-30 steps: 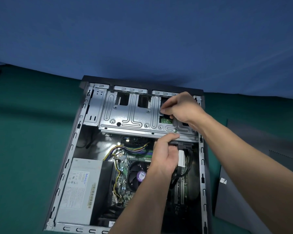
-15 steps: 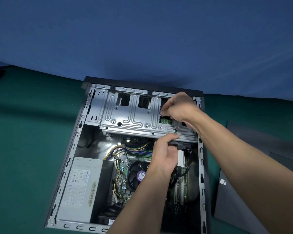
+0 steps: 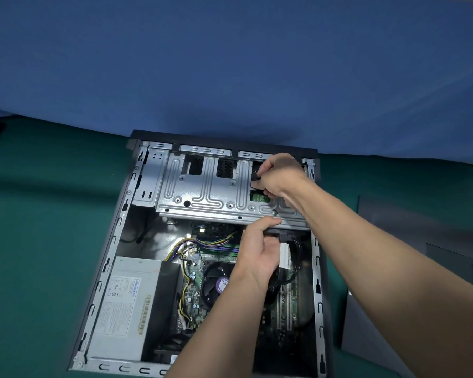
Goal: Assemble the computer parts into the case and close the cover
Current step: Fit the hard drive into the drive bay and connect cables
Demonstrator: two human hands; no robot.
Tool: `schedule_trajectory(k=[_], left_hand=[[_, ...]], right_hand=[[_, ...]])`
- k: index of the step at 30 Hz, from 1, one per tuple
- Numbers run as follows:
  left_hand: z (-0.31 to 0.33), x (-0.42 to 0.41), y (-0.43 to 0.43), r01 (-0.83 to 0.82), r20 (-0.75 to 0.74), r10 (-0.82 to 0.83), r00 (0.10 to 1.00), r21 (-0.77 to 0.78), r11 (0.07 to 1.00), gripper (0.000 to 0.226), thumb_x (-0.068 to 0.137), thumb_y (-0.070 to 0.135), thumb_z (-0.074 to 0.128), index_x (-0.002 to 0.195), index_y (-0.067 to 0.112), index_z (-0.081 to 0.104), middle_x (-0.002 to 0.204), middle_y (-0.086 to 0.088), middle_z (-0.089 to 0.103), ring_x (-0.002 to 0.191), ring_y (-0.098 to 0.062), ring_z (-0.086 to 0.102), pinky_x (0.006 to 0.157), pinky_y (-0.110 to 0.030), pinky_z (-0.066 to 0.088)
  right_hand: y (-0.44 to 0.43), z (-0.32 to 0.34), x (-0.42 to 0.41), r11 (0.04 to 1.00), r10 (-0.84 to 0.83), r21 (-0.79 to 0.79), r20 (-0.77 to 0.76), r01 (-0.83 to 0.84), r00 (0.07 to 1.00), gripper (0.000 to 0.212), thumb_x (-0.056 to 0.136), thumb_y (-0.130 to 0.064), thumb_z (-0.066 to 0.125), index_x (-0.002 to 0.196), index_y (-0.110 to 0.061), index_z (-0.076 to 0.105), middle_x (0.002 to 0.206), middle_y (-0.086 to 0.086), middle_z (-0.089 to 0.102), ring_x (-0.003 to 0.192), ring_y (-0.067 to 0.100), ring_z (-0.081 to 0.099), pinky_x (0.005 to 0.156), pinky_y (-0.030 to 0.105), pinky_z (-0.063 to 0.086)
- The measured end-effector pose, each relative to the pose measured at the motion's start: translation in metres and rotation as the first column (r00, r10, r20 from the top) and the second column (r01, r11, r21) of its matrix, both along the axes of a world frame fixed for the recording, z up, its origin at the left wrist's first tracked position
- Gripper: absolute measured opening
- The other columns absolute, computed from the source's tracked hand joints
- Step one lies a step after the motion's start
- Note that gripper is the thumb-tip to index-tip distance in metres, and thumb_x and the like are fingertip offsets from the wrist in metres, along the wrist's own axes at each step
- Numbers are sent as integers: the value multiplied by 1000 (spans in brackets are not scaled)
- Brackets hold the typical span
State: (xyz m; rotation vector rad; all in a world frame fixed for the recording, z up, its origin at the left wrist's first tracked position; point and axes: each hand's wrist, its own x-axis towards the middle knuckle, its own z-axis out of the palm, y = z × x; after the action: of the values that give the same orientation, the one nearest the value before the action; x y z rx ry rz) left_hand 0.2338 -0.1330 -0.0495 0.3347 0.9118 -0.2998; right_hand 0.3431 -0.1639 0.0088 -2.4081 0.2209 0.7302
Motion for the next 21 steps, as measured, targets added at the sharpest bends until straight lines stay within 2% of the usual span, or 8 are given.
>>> schedule_trajectory(k=[3,7,11,14,16,18,19,21], left_hand=[[-2,1,0,-10,3,10,1000,-12,1000,23,75,-15,58,89,3,60,105,-11,55,109,-26,54,114,-34,34],[-4,2,-1,-24,-10,23,1000,-32,999,29,74,-15,57,97,3,59,108,-11,53,104,-25,51,114,-34,34],[-4,3,1,-21,-1,21,1000,-74,997,42,75,-15,57,113,2,58,123,-11,54,119,-24,51,115,-36,32],[-1,3,5,-21,-28,19,999,-76,997,49,74,-14,59,121,1,58,136,-15,54,124,-23,51,115,-35,32],[3,3,8,-8,-18,7,1000,-70,997,43,77,-14,58,116,2,60,129,-16,59,124,-27,54,113,-34,36],[7,2,10,0,-16,-1,1000,-47,999,27,78,-14,57,99,3,63,106,-13,66,104,-23,62,101,-24,42],[8,1,11,1,-17,-1,1000,-37,999,24,79,-13,58,92,6,62,98,-8,65,91,-19,61,90,-19,44],[8,-1,12,-8,-20,7,1000,-44,999,26,78,-10,61,88,14,58,98,1,56,74,-13,51,82,-18,43]], right_hand=[[-1,-1,-3,1000,12,9,22,-12,1000,3,85,-9,67,86,-6,66,88,11,69,84,28,66,78,38,57],[-7,-1,-11,977,-90,193,16,86,996,23,82,-3,67,66,-17,58,67,2,59,65,22,58,66,35,54],[-21,7,-17,893,-254,379,-19,243,967,20,81,-3,71,69,-16,62,59,4,62,54,20,56,60,34,51],[-56,15,-22,859,-345,435,103,270,933,20,78,-3,72,69,-18,62,52,-6,61,48,13,55,46,22,43],[-87,14,-35,840,-415,435,131,324,901,17,79,-6,72,72,-18,63,52,-7,62,43,7,53,42,20,39],[-116,5,-53,843,-470,356,126,403,874,15,80,-11,72,72,-19,63,60,-5,64,46,7,54,46,22,41],[-130,-3,-65,846,-483,309,104,434,869,17,81,-11,71,70,-20,63,66,-2,66,50,9,55,50,23,42],[-152,-23,-92,876,-451,214,42,433,891,21,83,-5,64,68,-20,64,79,4,70,65,15,60,60,27,46]])
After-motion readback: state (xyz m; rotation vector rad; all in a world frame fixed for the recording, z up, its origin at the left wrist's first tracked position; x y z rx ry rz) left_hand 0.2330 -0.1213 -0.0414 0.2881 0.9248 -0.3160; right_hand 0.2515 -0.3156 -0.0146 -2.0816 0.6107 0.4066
